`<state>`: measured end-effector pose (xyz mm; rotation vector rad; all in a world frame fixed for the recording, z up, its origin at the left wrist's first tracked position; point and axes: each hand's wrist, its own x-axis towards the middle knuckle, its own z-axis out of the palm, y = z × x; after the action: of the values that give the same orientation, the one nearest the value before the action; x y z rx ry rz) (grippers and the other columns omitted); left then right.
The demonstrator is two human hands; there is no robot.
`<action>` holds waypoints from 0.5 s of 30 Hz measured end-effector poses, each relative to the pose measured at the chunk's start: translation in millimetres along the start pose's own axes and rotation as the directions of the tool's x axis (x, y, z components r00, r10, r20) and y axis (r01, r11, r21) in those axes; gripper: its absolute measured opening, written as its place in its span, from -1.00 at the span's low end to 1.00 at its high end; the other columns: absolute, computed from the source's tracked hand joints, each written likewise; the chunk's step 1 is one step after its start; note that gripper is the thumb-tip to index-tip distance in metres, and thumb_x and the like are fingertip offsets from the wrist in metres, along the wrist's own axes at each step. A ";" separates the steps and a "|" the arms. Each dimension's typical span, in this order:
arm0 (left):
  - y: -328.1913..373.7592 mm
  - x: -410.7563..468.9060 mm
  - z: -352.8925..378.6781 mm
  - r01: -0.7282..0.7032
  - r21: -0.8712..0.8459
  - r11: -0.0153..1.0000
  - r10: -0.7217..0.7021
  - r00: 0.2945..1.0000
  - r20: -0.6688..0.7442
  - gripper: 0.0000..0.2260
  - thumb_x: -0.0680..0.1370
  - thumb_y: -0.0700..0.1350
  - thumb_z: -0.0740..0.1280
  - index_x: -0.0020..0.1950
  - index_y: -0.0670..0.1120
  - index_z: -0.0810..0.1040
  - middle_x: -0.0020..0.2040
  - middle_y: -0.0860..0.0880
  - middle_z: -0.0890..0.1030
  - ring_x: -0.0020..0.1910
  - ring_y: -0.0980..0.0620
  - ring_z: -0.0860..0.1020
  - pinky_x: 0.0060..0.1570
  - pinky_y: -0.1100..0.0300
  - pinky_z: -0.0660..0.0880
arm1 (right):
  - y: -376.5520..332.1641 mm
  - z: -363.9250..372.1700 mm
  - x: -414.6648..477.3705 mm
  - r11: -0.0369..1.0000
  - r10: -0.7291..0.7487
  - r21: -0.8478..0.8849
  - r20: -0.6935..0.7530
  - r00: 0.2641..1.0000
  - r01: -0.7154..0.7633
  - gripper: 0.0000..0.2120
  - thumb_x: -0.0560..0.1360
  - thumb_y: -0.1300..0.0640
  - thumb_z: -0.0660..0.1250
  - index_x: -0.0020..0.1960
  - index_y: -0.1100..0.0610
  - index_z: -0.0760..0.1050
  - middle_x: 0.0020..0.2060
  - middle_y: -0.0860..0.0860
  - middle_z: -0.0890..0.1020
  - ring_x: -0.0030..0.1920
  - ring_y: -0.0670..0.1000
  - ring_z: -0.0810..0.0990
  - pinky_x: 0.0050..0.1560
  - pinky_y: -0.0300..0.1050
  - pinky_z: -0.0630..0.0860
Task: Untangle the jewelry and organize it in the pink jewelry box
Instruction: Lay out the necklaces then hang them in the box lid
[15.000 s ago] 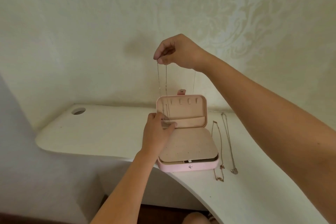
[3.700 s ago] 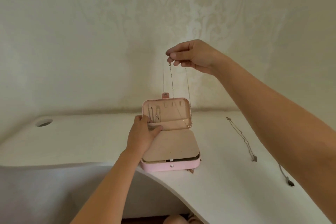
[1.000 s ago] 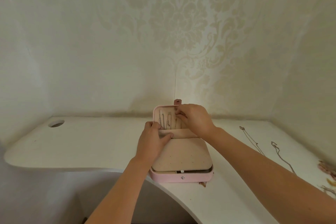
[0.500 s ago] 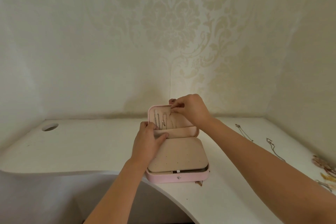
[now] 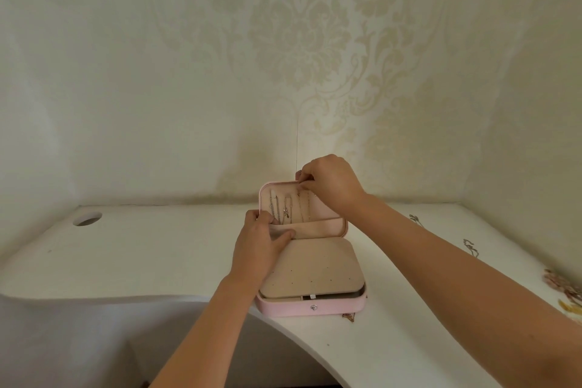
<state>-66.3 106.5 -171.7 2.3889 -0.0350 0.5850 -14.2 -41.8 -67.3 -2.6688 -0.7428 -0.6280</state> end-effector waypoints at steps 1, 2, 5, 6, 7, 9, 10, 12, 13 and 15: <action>-0.2 -0.2 0.0 -0.001 -0.003 1.000 0.001 1.000 -0.001 -0.67 0.47 0.09 0.39 0.08 -0.11 0.46 0.03 -0.02 0.38 -0.16 0.04 0.43 -0.18 0.28 0.32 | -1.9 2.0 -0.2 0.999 -0.014 -0.044 0.004 1.000 0.014 -0.86 0.48 0.17 0.33 -0.06 0.17 0.65 -0.05 0.02 0.69 -0.04 0.05 0.61 -0.08 -0.11 0.47; -0.3 -0.4 0.1 -0.003 -0.008 1.000 0.003 1.000 -0.003 -0.67 0.47 0.08 0.40 0.08 -0.11 0.47 0.03 -0.01 0.38 -0.15 0.03 0.43 -0.18 0.28 0.32 | -3.5 3.9 -1.2 0.995 -0.026 -0.093 0.008 1.000 0.027 -0.83 0.51 0.15 0.29 -0.03 0.15 0.65 -0.05 0.02 0.68 -0.05 0.05 0.60 -0.13 -0.13 0.43; -0.5 -0.4 -0.1 -0.008 -0.023 1.000 0.008 1.000 -0.007 -0.66 0.47 0.07 0.40 0.09 -0.13 0.47 0.00 0.00 0.36 -0.15 0.04 0.42 -0.18 0.29 0.31 | -4.1 9.9 -6.4 0.974 -0.029 -0.226 0.000 1.000 0.029 -0.76 0.59 0.10 0.19 0.07 0.13 0.60 -0.07 0.08 0.61 -0.07 0.09 0.57 -0.20 -0.11 0.35; -0.5 -0.1 -0.1 -0.009 -0.025 1.000 0.009 1.000 -0.006 -0.66 0.47 0.07 0.40 0.09 -0.13 0.47 0.00 0.00 0.35 -0.15 0.04 0.41 -0.18 0.29 0.30 | -3.3 11.5 -7.8 0.969 -0.016 -0.245 -0.005 1.000 0.014 -0.75 0.60 0.09 0.17 0.08 0.13 0.59 -0.08 0.09 0.60 -0.07 0.10 0.57 -0.18 -0.09 0.37; -0.8 0.2 -0.1 -0.007 -0.026 1.000 0.007 1.000 -0.002 -0.66 0.47 0.07 0.40 0.09 -0.13 0.47 0.01 0.00 0.35 -0.15 0.04 0.41 -0.19 0.29 0.30 | -2.9 12.7 -8.9 0.969 0.002 -0.248 -0.014 1.000 -0.006 -0.75 0.60 0.08 0.16 0.09 0.12 0.58 -0.09 0.10 0.59 -0.08 0.11 0.57 -0.17 -0.07 0.38; -1.3 0.5 0.0 -0.007 -0.026 1.000 0.007 1.000 0.003 -0.66 0.48 0.08 0.39 0.10 -0.12 0.47 0.02 -0.01 0.36 -0.15 0.04 0.41 -0.19 0.28 0.31 | -3.2 14.9 -10.8 0.970 0.033 -0.240 -0.027 0.999 -0.038 -0.75 0.61 0.07 0.14 0.10 0.12 0.56 -0.11 0.10 0.58 -0.09 0.11 0.57 -0.17 -0.07 0.39; -1.5 0.4 0.0 -0.008 -0.026 1.000 0.008 1.000 0.005 -0.66 0.48 0.08 0.39 0.10 -0.12 0.47 0.01 -0.01 0.36 -0.15 0.04 0.41 -0.19 0.28 0.31 | -3.4 16.2 -11.6 0.970 0.040 -0.239 -0.028 0.999 -0.045 -0.75 0.62 0.06 0.13 0.11 0.12 0.55 -0.11 0.10 0.58 -0.11 0.11 0.56 -0.17 -0.07 0.39; -1.6 -0.1 -0.2 -0.009 -0.029 1.000 0.009 1.000 0.005 -0.66 0.48 0.08 0.38 0.11 -0.11 0.46 0.01 0.00 0.35 -0.15 0.05 0.41 -0.19 0.29 0.30 | -3.9 18.1 -13.7 0.971 0.040 -0.234 -0.031 0.999 -0.046 -0.74 0.63 0.06 0.12 0.12 0.13 0.53 -0.14 0.11 0.56 -0.17 0.09 0.52 -0.20 -0.08 0.37; -1.7 -0.2 -0.4 -0.009 -0.030 1.000 0.009 1.000 0.005 -0.66 0.49 0.08 0.38 0.11 -0.11 0.46 0.00 0.00 0.35 -0.15 0.05 0.41 -0.19 0.30 0.30 | -4.1 18.3 -14.3 0.972 0.042 -0.231 -0.031 0.999 -0.048 -0.74 0.63 0.07 0.11 0.14 0.13 0.53 -0.17 0.10 0.54 -0.20 0.07 0.48 -0.22 -0.09 0.34; -1.6 -0.3 -0.5 -0.009 -0.029 1.000 0.009 1.000 0.006 -0.66 0.49 0.08 0.38 0.11 -0.12 0.46 0.01 0.00 0.35 -0.15 0.04 0.41 -0.19 0.29 0.31 | -3.6 18.6 -14.0 0.970 0.047 -0.239 -0.019 0.999 -0.050 -0.72 0.63 0.08 0.10 0.16 0.13 0.53 -0.18 0.10 0.51 -0.19 0.09 0.48 -0.21 -0.10 0.31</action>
<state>-66.5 108.0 -172.5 2.3633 -0.0567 0.5775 -20.9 -37.3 -89.5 -2.8880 -0.6310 -0.7663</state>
